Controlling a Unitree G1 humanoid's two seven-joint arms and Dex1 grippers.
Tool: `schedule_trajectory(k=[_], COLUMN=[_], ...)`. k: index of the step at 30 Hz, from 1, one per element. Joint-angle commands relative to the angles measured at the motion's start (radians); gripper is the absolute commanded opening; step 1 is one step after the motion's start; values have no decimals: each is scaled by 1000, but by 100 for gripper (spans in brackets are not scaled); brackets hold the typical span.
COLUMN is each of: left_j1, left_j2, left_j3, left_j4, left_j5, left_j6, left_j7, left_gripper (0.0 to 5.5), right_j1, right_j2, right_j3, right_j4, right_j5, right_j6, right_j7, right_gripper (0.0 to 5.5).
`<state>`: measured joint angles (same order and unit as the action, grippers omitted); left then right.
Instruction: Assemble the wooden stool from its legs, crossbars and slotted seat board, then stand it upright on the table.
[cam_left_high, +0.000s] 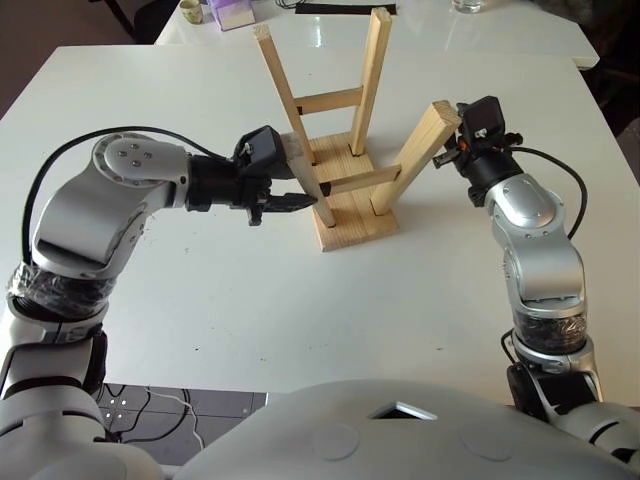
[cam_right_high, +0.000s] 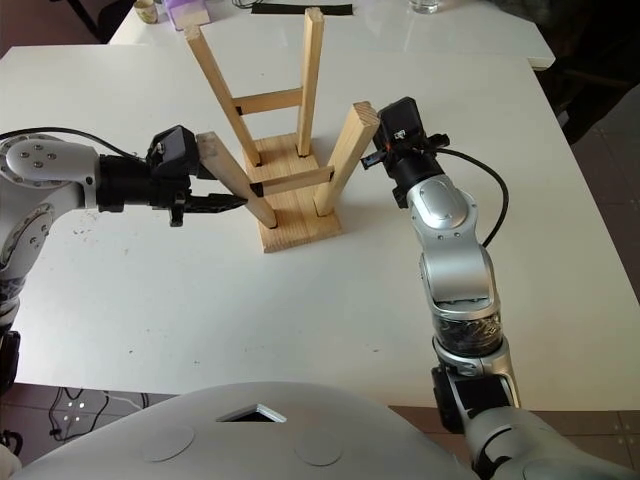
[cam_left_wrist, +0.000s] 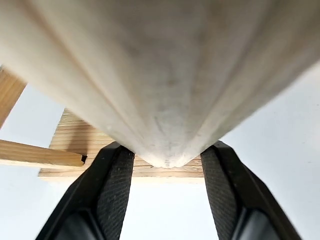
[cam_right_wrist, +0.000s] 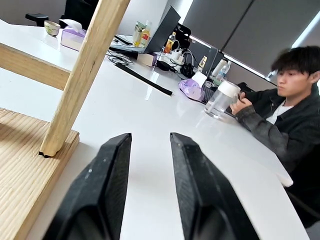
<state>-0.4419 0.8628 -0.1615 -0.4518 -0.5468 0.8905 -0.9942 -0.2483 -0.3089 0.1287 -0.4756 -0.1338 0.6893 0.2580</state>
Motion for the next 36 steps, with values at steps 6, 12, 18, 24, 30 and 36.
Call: schedule_trajectory(k=[6,12,18,24,30,36], left_j1=[66,64,50,-73,-253,-438], left_j2=[-129,-170,-193,-209,-154,43], left_j3=[-4,-1,101,375,494,414], left_j4=[-148,-138,-132,-59,112,576], left_j5=[-271,-282,-359,-710,-978,-442], left_j6=[106,115,110,121,105,-179], left_j7=[-23,51,102,233,415,383], left_gripper=[355,355,355,355,355,355], right_j1=[47,121,234,302,353,482], right_j2=[-93,-169,-216,-219,-208,-240], right_j3=[-7,-31,-48,-72,-88,-143], right_j4=[149,253,176,106,73,-14], right_j5=[82,53,50,63,68,80], right_j6=[-238,-323,-336,-318,-314,-353], right_j7=[156,177,198,201,193,220], right_gripper=[141,141,141,141,141,141])
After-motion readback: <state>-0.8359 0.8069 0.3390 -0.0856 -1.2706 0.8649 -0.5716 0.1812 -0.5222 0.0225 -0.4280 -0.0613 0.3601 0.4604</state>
